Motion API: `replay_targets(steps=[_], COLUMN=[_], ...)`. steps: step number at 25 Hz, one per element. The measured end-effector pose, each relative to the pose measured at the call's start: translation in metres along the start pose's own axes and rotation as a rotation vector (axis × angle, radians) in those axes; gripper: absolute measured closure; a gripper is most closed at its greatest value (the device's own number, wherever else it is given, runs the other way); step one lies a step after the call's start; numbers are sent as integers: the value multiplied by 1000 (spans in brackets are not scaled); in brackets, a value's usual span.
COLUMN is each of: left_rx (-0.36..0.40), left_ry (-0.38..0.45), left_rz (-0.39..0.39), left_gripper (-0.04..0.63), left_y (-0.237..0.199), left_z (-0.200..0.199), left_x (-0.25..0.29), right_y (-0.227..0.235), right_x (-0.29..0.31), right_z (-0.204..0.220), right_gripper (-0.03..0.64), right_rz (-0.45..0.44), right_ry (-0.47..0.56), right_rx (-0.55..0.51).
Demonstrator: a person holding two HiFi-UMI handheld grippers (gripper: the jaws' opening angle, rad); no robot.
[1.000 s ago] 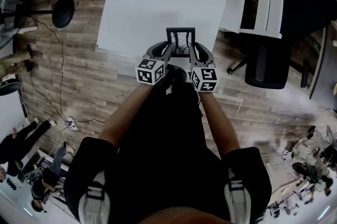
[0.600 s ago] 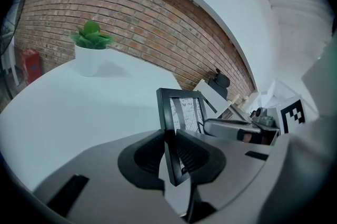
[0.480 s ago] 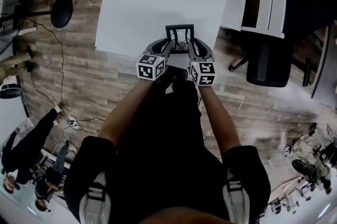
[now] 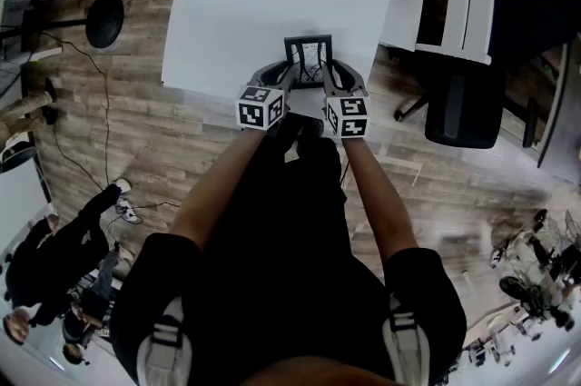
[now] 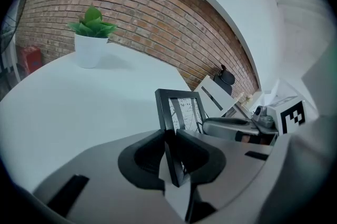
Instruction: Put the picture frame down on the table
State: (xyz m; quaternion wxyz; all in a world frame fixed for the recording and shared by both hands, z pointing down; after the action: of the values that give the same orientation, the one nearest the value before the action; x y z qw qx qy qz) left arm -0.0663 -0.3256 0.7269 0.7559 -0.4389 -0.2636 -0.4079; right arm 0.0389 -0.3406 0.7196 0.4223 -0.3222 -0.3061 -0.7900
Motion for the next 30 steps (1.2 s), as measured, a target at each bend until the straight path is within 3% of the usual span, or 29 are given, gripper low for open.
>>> replay_targets(steps=[30], left_rx=[-31], left_ry=[-43], left_rz=[-21], left_gripper=[519], left_y=[-11], left_z=[4], left_x=[29], right_y=[15], right_x=[29], right_z=[10], right_gripper=[537], right_rz=[13], right_ry=[-86], right_rx=[-9])
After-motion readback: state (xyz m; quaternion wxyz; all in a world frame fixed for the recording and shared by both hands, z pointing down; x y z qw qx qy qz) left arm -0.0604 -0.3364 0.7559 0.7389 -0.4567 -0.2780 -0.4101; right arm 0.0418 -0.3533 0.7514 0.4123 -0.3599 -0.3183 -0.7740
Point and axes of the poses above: the fingertips, and each gripper's own axes: x forward along the fingers, y to its right, z out of its underside, the point moved 1 cm from there along -x, backward along the fingers, and after that the axes turned 12 degrees about -y, right-handed, at the moved point
